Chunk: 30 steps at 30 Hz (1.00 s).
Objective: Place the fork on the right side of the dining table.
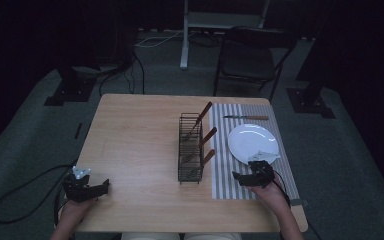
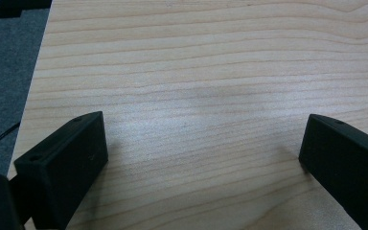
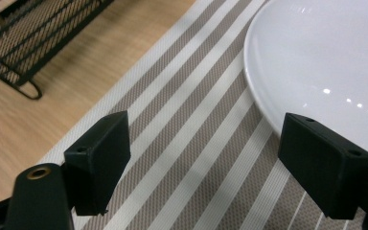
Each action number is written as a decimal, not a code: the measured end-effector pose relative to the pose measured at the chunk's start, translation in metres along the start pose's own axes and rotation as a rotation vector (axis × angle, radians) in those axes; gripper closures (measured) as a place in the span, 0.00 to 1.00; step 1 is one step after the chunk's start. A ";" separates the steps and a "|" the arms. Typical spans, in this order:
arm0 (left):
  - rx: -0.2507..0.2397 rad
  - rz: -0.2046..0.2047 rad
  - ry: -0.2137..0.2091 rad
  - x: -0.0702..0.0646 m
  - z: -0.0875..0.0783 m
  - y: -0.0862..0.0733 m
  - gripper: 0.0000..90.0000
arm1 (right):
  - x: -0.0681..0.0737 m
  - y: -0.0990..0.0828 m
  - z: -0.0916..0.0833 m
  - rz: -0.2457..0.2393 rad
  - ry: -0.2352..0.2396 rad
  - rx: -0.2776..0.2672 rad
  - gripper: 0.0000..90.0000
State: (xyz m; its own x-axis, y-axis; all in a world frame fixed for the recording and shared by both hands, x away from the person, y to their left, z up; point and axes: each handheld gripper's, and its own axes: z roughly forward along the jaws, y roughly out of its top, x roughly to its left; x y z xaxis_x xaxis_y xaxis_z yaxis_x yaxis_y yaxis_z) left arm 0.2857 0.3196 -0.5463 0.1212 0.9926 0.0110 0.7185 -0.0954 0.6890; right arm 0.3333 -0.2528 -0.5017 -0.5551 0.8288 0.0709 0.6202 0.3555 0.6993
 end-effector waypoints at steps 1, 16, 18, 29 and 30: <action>0.000 0.000 0.000 0.000 0.000 0.000 0.03 | -0.001 0.003 0.000 -0.003 0.001 -0.004 0.20; 0.000 0.000 0.000 0.000 0.000 0.000 0.03 | -0.004 0.042 0.007 -0.044 0.031 -0.034 0.23; 0.000 0.000 0.000 0.000 0.000 0.000 0.03 | -0.004 0.050 0.008 -0.054 0.034 -0.037 0.23; 0.000 0.000 0.000 0.000 0.000 0.000 0.03 | -0.008 0.077 0.011 -0.077 0.022 -0.064 0.24; 0.000 0.000 0.000 0.000 0.000 0.000 0.03 | -0.010 0.085 0.013 -0.082 0.019 -0.066 0.24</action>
State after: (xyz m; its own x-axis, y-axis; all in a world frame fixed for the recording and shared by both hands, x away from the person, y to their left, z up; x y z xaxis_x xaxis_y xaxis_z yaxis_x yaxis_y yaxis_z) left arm 0.2856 0.3196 -0.5463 0.1213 0.9925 0.0110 0.7186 -0.0955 0.6888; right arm 0.3986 -0.2251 -0.4518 -0.6136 0.7892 0.0245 0.5343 0.3922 0.7488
